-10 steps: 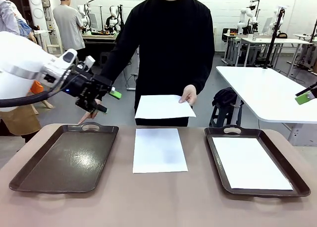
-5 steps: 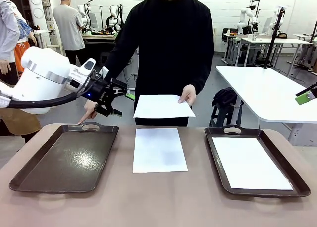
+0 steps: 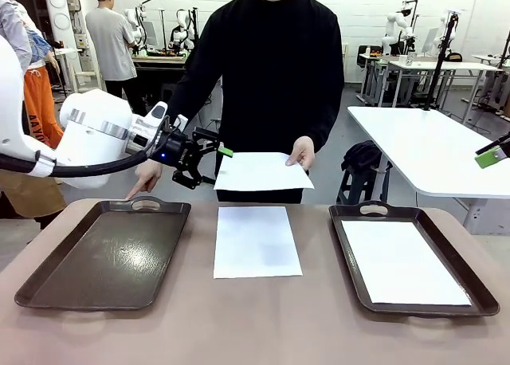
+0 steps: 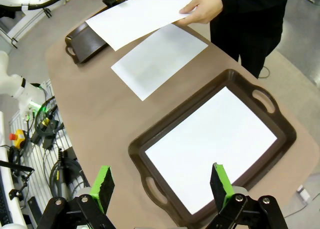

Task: Sort the A4 documents.
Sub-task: Receive the A4 Paper.

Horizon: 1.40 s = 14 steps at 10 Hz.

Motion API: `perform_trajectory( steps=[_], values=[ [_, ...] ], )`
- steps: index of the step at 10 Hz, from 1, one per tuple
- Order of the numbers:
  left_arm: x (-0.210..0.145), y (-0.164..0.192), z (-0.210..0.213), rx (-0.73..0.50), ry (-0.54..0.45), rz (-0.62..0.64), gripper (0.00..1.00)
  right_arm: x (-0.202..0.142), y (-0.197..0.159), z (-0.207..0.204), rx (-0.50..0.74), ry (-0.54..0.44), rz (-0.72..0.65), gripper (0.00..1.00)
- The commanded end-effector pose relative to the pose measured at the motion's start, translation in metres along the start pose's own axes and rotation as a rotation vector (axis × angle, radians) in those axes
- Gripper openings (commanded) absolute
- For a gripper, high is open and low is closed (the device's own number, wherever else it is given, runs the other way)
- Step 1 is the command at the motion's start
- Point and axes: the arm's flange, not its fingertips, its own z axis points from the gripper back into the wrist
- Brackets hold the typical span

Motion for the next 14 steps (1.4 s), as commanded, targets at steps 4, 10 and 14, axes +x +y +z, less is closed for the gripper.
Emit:
perform_trajectory(
  steps=[4,10,14],
  values=[
    [0.017,0.019,-0.015,-0.173,-0.009,0.084,1.00,0.000,0.000,-0.001,-0.002,-0.001,0.000,1.00],
    [0.029,0.030,-0.031,-0.289,-0.013,0.151,1.00,0.000,0.000,-0.001,-0.002,-0.001,0.000,1.00],
    [0.020,0.044,-0.033,-0.334,-0.004,0.174,0.85,0.000,0.000,-0.001,-0.002,-0.001,0.000,1.00]
  ],
)
